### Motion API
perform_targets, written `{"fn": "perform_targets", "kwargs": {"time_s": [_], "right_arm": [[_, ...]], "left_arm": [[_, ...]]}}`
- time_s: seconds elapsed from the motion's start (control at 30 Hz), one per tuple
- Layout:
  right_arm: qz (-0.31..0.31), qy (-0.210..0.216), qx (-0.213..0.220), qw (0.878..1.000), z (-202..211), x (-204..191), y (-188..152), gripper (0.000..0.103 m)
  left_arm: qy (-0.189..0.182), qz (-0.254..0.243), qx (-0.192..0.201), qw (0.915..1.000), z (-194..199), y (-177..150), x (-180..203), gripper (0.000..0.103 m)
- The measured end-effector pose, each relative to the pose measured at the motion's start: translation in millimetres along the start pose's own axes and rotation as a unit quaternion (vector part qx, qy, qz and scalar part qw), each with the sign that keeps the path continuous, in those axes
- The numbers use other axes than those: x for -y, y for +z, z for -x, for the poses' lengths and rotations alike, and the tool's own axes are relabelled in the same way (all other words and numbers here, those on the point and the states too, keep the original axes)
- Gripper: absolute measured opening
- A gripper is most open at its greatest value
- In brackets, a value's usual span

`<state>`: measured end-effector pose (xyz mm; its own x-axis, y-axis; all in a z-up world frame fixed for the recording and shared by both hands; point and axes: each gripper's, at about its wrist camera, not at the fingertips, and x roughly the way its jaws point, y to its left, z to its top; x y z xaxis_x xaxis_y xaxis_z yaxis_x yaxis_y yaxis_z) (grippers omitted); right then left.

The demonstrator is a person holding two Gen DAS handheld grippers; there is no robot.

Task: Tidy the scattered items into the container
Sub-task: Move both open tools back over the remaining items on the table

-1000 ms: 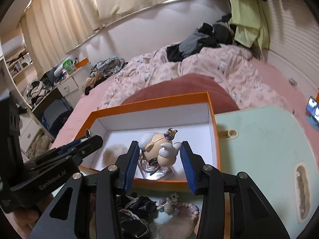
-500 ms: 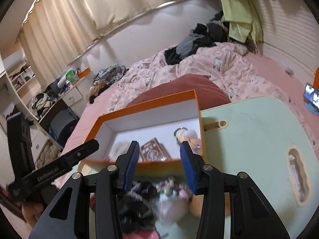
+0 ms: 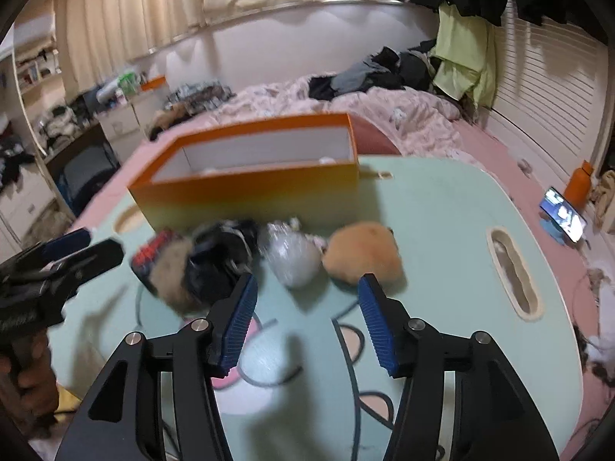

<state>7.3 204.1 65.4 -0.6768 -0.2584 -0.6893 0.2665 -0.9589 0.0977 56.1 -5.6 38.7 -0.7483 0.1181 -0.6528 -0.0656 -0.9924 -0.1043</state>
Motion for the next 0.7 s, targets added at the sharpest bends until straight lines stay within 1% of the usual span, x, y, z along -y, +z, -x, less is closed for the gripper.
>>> {"fn": "perform_targets", "kwargs": {"time_s": [0.1,0.2,0.3,0.4,0.43,0.47,0.53,0.6,0.7], "right_arm": [[0.004,-0.004,-0.015,1.0,-6.4,-2.5,-4.5,0.056],[0.007,-0.012,-0.034,0.999,-12.6,-2.5,-9.8,0.056],[-0.004,-0.006,-0.054,0.999,-19.1,2.3,-14.0,0.056],[-0.008,-0.009,-0.053,0.999,-19.9,5.3,-15.3,0.056],[-0.007,-0.011,-0.053,0.998,-20.5,5.7,-15.7,0.057],[-0.005,-0.012,-0.054,0.998,-21.3,5.5,-16.2,0.063],[0.0,-0.015,-0.055,0.998,-23.0,4.2,-17.4,0.071],[0.008,-0.021,-0.057,0.998,-23.6,1.0,-18.0,0.073],[0.021,-0.025,-0.059,0.998,-24.4,-4.1,-18.6,0.077]], "left_arm": [[0.008,0.002,-0.019,0.9998,-9.7,-5.0,1.1,0.092],[0.007,0.019,-0.043,0.9989,-18.9,-11.9,-2.8,0.092],[0.01,0.034,-0.071,0.9969,-30.4,-16.1,-7.4,0.092],[0.025,0.037,-0.071,0.9965,-31.6,-19.9,-9.3,0.093],[0.026,0.034,-0.071,0.9966,-31.9,-20.3,-8.3,0.094],[0.027,0.029,-0.074,0.9965,-33.1,-20.7,-6.4,0.095],[0.035,0.013,-0.083,0.9959,-36.5,-21.9,-1.3,0.098],[0.04,-0.001,-0.093,0.9949,-40.3,-21.9,3.2,0.102],[0.042,-0.015,-0.101,0.9939,-43.8,-21.4,6.2,0.102]]}}
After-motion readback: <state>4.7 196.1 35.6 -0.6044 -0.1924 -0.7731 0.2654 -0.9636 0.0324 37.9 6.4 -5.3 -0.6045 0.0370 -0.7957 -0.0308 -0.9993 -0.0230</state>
